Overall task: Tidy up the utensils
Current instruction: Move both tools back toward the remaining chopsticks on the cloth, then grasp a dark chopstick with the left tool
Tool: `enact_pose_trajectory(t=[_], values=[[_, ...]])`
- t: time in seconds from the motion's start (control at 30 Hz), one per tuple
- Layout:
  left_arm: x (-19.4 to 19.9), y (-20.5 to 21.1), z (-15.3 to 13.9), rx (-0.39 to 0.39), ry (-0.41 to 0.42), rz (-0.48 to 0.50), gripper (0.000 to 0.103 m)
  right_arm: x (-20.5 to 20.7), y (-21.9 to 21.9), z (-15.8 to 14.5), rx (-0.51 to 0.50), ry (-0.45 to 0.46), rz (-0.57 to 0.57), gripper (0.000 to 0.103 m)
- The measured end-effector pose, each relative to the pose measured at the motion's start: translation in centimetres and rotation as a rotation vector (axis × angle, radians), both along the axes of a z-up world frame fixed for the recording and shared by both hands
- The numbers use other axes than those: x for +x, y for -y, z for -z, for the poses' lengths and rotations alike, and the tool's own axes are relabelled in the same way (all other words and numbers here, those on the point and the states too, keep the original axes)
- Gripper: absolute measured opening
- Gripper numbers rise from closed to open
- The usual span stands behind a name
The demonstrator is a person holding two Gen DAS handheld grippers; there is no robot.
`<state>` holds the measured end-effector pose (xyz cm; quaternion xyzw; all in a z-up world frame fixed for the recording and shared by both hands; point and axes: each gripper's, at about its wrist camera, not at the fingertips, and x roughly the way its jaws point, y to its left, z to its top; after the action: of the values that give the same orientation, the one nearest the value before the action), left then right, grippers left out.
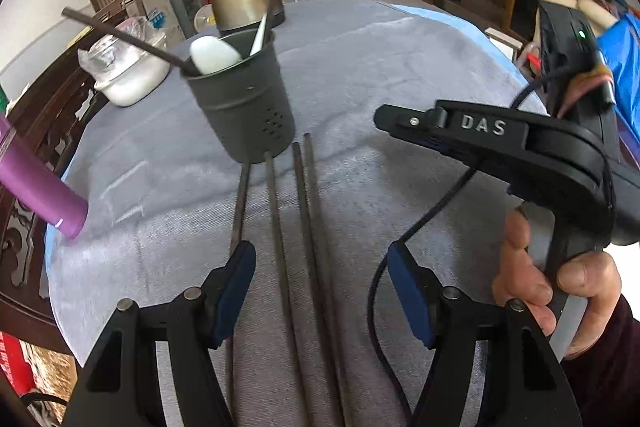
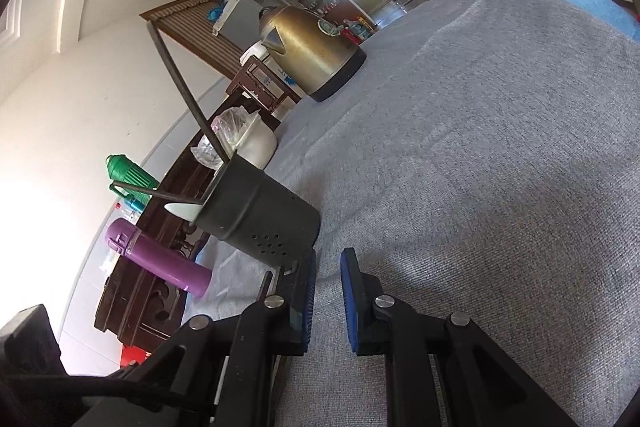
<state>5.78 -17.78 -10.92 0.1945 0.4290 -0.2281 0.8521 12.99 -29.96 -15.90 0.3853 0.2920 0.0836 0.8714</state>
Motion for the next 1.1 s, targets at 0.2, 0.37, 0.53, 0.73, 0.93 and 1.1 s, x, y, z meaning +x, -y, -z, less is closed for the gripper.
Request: enact_pose_trajectory(t=[0.2,0.37,0.53,0.73,0.93,1.1], values=[[-0.2,0.6,0.2,0.018,0.003,0.008,0.069,0.1,0.3,0.2,0.022,-0.006,-0.002,0.016],[0.2,0.4,0.2,0.021,0.002,-0.007,0.069,0.2,0.3,0.3,0.022,-0.011,-0.002,0.016],[2.0,-2.3,-0.2,-0.008,-0.008,-0.062,0.069,0.3,0.2,0.3,0.020,-0.015,-0.002,0.016],[5.9,-7.2,0.1,-0.056,-0.062,-0.177,0.069,0.3,0.1,0.4,0.015,-0.019,-0.005,0.016],[8.7,-7.6,1.6,-0.110,-0.156,-0.183,0.069,0.5,-0.5,0.3,-0.022,-0.030,-0.018,0.016],[9.2,-6.3,1.8,-0.123,-0.155,-0.144,0.069,0.5,-0.9,0.2,-0.049,-0.035,-0.027,0.016]])
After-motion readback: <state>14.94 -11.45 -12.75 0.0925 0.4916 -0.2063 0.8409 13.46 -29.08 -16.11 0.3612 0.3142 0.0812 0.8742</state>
